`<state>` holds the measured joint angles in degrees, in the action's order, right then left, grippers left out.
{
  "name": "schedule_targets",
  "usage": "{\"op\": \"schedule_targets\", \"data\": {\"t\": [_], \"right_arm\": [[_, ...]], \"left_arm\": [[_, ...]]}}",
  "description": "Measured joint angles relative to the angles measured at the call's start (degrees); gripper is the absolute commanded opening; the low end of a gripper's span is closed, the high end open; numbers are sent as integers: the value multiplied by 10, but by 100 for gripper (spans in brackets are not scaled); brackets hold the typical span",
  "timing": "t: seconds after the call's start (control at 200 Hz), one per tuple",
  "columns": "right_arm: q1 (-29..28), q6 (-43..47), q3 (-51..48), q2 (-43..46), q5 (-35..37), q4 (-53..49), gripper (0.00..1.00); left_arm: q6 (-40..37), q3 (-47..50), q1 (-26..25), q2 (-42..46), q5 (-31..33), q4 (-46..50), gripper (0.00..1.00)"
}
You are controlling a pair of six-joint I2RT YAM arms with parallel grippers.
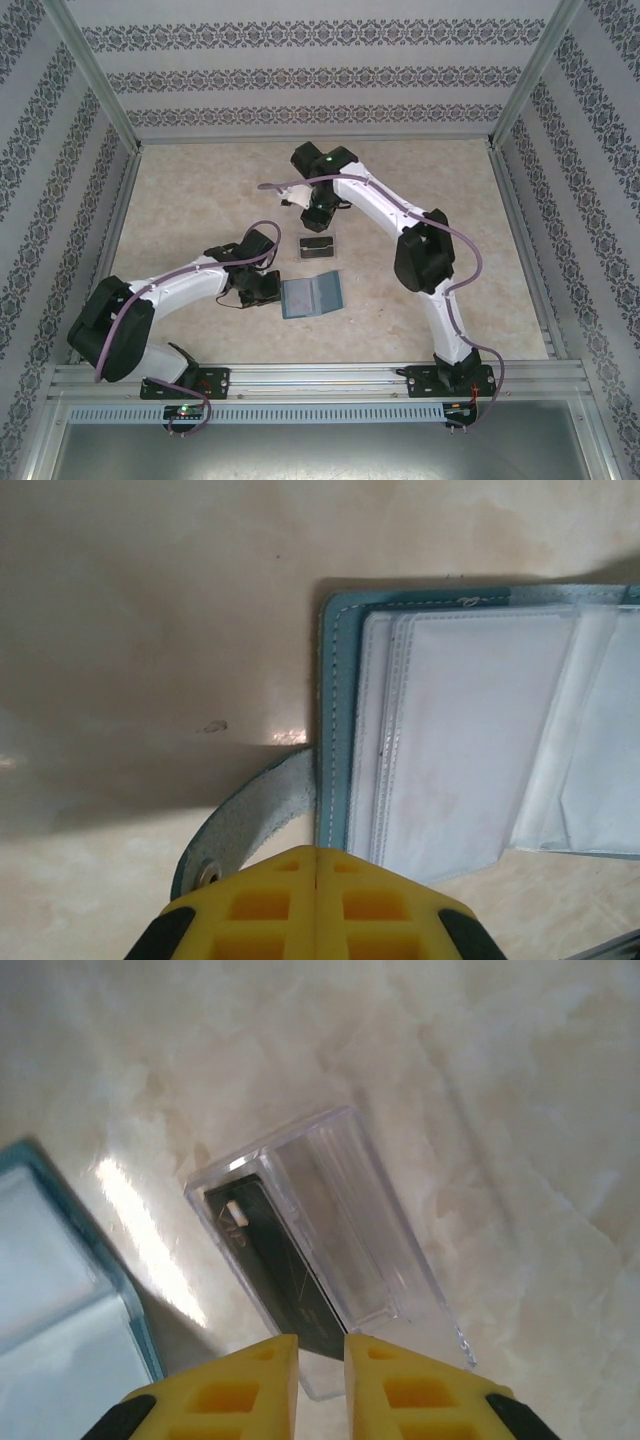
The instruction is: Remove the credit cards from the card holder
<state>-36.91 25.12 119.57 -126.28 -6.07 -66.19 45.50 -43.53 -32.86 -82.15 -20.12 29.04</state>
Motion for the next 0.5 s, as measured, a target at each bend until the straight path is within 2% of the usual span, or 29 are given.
{"op": "schedule_targets", "data": {"t": [0.335, 0.5], "right_arm": [[-5, -289, -238, 147, 6, 185, 17], [-16, -418, -330, 208, -48, 254, 14]], "left_arm": [[-7, -12, 0, -37, -6, -5, 4], [-17, -18, 0, -48, -5, -4, 4]]}}
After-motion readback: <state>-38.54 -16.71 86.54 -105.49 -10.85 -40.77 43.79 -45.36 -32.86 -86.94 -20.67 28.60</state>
